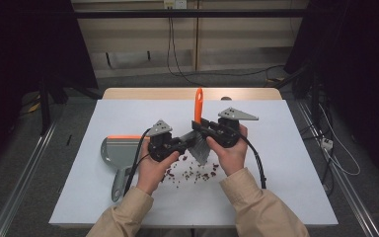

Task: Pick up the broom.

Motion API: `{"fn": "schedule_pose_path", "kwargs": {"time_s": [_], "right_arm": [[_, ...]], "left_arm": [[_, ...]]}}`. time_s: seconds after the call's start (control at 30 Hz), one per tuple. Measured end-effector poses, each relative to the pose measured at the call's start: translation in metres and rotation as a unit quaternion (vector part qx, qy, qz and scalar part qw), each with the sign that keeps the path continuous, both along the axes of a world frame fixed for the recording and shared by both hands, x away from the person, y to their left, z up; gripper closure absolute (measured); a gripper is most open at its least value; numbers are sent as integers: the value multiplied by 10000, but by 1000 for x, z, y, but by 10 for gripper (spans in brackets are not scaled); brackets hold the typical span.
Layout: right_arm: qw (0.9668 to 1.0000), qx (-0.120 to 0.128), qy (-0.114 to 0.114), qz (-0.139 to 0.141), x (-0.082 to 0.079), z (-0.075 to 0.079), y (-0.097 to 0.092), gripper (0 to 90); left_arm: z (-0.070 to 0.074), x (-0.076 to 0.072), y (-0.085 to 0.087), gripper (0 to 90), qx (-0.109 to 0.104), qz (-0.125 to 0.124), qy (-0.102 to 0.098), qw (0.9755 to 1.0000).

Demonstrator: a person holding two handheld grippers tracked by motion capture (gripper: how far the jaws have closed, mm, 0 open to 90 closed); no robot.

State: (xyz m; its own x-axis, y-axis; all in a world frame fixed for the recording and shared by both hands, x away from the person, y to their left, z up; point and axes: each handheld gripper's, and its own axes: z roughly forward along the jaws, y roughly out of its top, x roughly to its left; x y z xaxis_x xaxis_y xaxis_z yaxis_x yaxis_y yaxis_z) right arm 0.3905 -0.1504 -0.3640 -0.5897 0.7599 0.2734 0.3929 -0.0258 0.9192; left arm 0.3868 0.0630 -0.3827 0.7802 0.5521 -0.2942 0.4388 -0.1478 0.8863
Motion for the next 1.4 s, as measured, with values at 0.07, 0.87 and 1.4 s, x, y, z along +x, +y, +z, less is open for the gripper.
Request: {"fn": "schedule_pose_path", "kwargs": {"time_s": [0.07,0.87,1.4], "right_arm": [[9999,90,27,51,0,-1,-2,712],[9976,0,-43,689,-4,-20,-59,384],[9953,-45,-51,971,-4,-31,-53,361]], "left_arm": [[2,-1,1,832,19,-25,-16,10000],[6,5,14,843,24,-178,57,9998],[11,2,8,843,-3,-386,-47,9992]]}}
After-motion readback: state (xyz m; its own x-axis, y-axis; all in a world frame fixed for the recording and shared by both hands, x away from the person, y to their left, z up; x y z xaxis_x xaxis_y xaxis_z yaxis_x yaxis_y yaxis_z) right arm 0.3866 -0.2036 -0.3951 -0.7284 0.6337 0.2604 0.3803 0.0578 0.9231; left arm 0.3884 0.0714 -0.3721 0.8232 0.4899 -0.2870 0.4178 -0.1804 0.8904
